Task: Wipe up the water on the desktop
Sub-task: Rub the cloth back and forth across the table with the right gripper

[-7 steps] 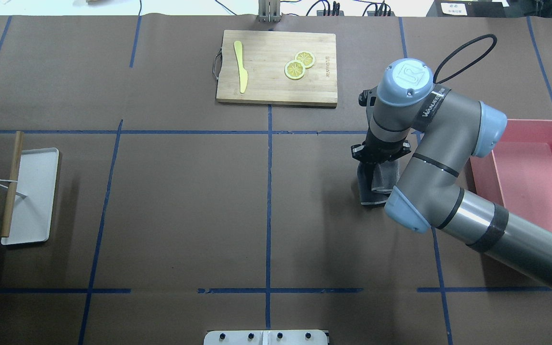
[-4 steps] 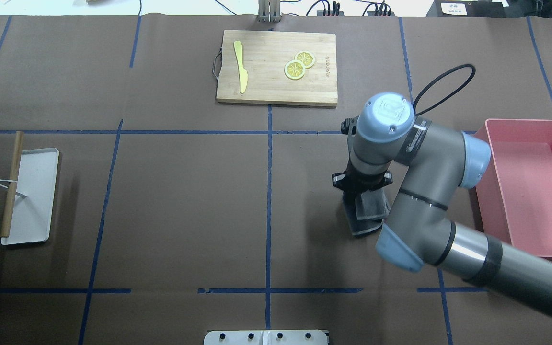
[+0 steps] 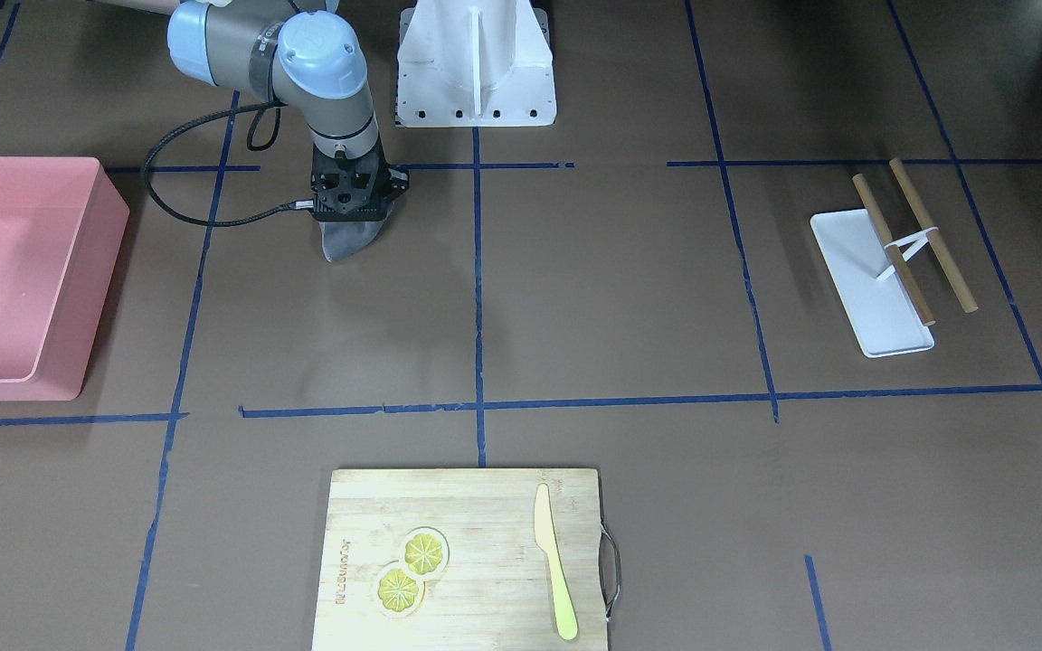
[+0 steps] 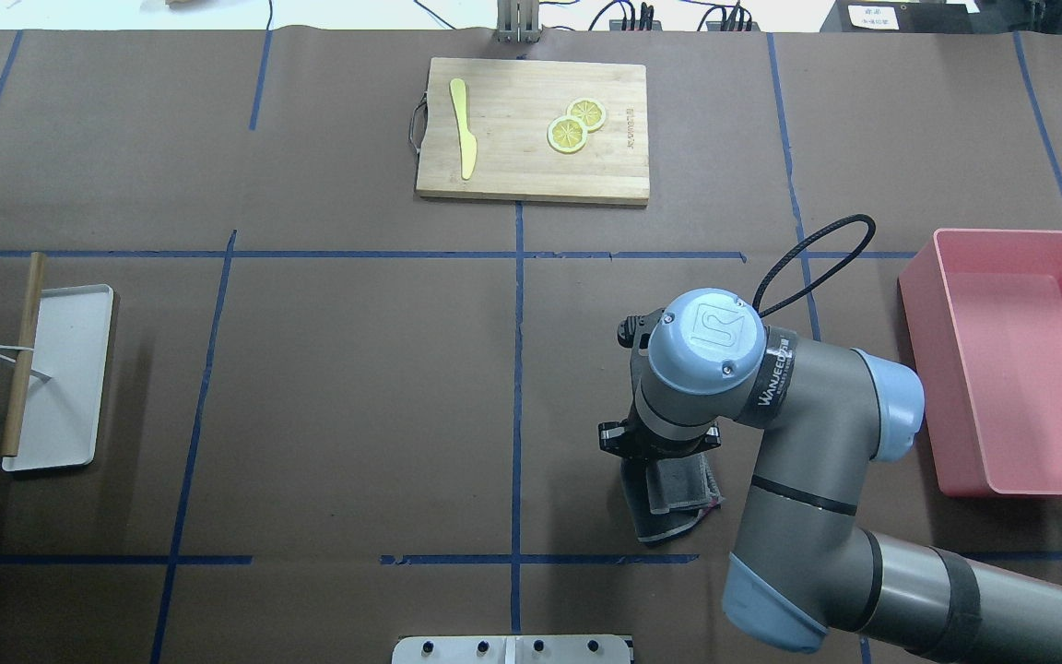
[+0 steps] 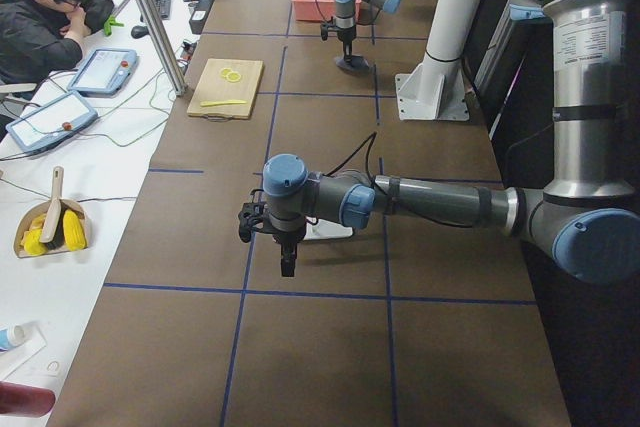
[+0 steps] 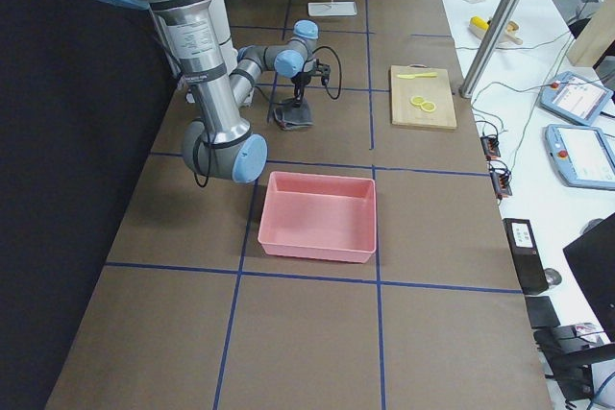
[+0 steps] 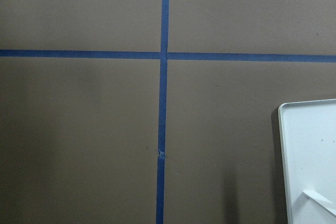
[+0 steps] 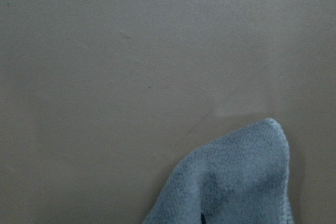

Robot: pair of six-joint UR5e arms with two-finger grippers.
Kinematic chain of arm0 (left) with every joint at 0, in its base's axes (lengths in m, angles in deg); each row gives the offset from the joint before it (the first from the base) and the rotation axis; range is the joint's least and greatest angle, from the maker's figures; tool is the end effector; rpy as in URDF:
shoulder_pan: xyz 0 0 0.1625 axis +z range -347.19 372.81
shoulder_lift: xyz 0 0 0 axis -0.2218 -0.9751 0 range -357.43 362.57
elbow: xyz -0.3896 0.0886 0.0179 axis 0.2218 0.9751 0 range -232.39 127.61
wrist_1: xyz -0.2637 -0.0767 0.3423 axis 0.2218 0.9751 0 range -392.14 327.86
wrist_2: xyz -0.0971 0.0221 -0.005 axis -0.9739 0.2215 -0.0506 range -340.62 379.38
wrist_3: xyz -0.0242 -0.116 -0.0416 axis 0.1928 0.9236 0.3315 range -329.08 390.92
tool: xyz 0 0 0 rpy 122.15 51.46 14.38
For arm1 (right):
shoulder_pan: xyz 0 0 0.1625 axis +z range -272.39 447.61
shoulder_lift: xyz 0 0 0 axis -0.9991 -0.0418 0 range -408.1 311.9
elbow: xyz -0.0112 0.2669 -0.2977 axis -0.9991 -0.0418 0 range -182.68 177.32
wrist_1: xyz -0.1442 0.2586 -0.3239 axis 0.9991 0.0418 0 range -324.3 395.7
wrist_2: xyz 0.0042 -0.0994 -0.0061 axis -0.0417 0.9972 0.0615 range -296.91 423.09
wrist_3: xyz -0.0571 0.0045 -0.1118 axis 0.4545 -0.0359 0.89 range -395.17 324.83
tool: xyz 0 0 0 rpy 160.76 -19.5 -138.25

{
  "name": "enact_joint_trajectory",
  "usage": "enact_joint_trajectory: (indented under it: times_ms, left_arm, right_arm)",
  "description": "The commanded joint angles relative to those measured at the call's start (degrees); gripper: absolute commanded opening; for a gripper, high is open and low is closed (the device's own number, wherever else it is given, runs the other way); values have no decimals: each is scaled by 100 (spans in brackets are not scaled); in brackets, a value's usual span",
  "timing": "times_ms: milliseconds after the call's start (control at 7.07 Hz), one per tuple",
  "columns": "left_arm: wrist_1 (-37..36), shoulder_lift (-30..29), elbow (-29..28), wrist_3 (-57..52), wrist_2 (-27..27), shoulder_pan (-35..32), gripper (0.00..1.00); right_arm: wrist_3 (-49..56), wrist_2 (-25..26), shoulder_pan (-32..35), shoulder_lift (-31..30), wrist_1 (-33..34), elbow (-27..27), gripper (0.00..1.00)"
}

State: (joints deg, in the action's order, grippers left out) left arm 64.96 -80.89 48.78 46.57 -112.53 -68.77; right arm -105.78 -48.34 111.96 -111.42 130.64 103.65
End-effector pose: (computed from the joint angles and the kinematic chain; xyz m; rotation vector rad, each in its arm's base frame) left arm 0.0225 -0.4898 0.5974 0.0394 0.7535 -0.0453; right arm -0.5433 -0.3418 0.2653 -0.0896 -0.7429 -0.0418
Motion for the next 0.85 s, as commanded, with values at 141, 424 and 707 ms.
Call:
enact_joint_trajectory:
  times_ms: [141,424,707]
  left_arm:
    - [-7,23,104,8,-1,-15,100]
    - [-7,32,157,8,-10,-15,100]
    - [-7,40,175,17,-10,-15,100]
  right_arm:
    - [528,-11,849,-92,24,-312,0]
    - [1318,-28,1516,-92,15,-831,0]
    - [1672,-64,2045,-66,15,-1095,0]
